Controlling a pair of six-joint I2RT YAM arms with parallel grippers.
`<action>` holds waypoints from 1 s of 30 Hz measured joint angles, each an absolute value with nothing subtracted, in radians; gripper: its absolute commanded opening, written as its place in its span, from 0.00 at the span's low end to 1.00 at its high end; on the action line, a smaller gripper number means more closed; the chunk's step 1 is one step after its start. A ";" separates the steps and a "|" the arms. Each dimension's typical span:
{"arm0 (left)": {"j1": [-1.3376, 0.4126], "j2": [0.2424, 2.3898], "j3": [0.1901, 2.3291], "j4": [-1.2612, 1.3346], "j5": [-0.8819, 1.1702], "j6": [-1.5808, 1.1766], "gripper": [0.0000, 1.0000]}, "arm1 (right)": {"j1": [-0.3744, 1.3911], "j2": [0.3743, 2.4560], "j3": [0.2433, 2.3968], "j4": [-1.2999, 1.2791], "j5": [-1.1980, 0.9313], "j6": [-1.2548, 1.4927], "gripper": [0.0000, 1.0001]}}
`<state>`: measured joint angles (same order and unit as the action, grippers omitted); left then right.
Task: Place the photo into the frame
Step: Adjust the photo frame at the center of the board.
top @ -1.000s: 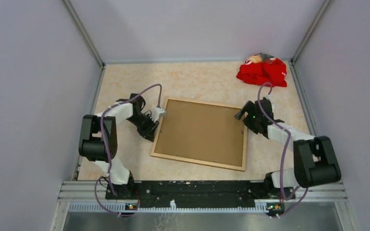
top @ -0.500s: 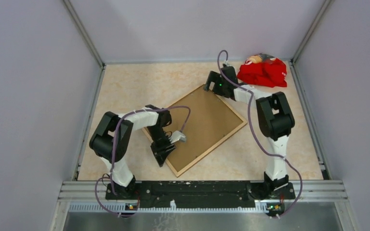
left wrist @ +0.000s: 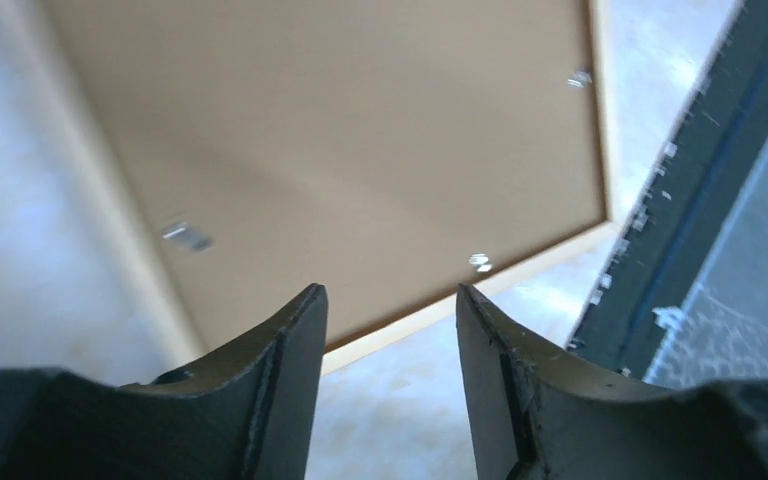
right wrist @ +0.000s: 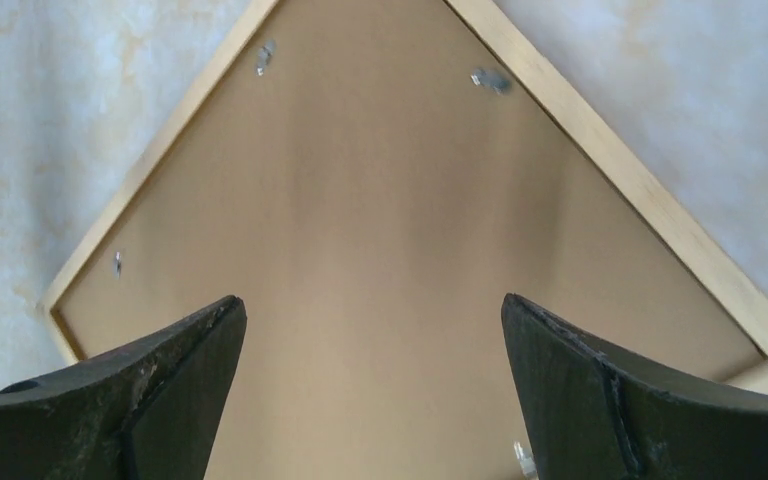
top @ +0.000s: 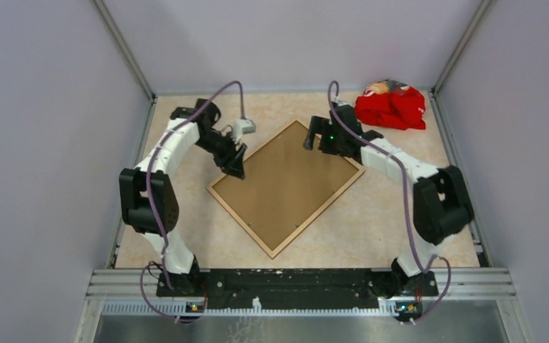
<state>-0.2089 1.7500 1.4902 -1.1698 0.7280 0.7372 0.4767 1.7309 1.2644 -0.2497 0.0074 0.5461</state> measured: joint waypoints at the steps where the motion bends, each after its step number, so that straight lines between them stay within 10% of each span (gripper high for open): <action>1: -0.161 1.763 1.523 -1.172 0.725 0.737 0.50 | 0.475 1.677 1.225 -0.261 0.020 0.552 0.99; 13: 0.111 2.099 1.562 -1.040 0.621 0.653 0.26 | 0.473 1.123 0.616 -0.276 -0.088 0.763 0.99; 30: 0.060 1.973 1.292 -1.039 0.752 0.744 0.04 | 0.347 1.391 0.620 -0.083 -0.212 0.837 0.99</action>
<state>0.0605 1.9728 1.2919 -1.0386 0.7525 0.7444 0.3470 1.3911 0.6205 -0.0830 -0.2123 0.8371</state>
